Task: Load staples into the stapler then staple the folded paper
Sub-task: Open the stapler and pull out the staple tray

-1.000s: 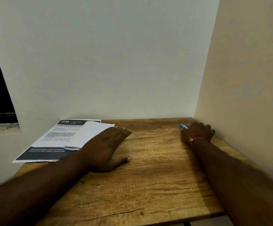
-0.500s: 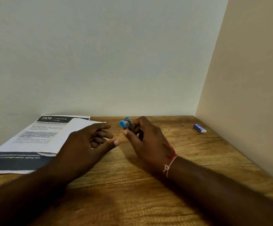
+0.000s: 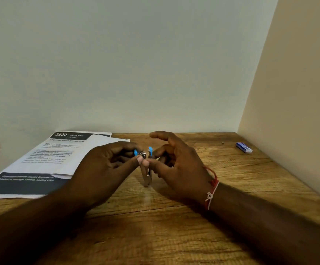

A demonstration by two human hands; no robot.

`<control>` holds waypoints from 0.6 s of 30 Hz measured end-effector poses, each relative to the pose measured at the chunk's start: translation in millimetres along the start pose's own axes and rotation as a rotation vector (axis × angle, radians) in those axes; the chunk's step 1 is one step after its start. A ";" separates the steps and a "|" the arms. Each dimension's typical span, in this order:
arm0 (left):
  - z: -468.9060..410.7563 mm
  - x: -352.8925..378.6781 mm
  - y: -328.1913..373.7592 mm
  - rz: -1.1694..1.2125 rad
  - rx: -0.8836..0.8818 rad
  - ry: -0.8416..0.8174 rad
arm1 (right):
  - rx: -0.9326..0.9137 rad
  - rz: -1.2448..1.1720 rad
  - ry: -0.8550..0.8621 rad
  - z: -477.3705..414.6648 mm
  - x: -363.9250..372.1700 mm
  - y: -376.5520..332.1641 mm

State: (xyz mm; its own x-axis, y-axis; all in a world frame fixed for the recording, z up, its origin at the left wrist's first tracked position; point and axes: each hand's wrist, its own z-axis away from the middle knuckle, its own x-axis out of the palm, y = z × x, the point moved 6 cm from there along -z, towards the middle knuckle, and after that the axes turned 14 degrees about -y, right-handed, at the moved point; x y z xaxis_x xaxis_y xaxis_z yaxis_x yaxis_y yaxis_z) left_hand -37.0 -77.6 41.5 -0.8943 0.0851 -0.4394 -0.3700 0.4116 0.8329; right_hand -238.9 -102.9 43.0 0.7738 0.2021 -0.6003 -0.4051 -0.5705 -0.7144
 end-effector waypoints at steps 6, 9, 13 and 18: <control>3.3 -0.6 -1.0 -0.020 0.007 -0.008 | -0.037 -0.130 -0.030 -1.8 0.4 6.4; 2.0 -1.6 0.2 -0.032 0.021 -0.020 | -0.023 -0.193 -0.051 -4.5 -6.4 10.2; 2.4 -3.4 0.3 -0.095 0.032 -0.026 | 0.023 -0.233 -0.098 -4.1 -16.0 13.1; 1.7 -14.0 -5.2 -0.090 0.005 0.062 | 0.126 -0.268 -0.177 -3.7 -22.3 32.1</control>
State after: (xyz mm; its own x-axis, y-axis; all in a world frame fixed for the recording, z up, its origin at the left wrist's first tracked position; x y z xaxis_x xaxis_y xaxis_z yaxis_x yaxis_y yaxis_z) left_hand -22.2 -79.3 42.8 -0.8713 -0.0087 -0.4907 -0.4487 0.4193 0.7893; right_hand -267.4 -128.7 34.8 0.7689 0.4730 -0.4301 -0.2640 -0.3777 -0.8875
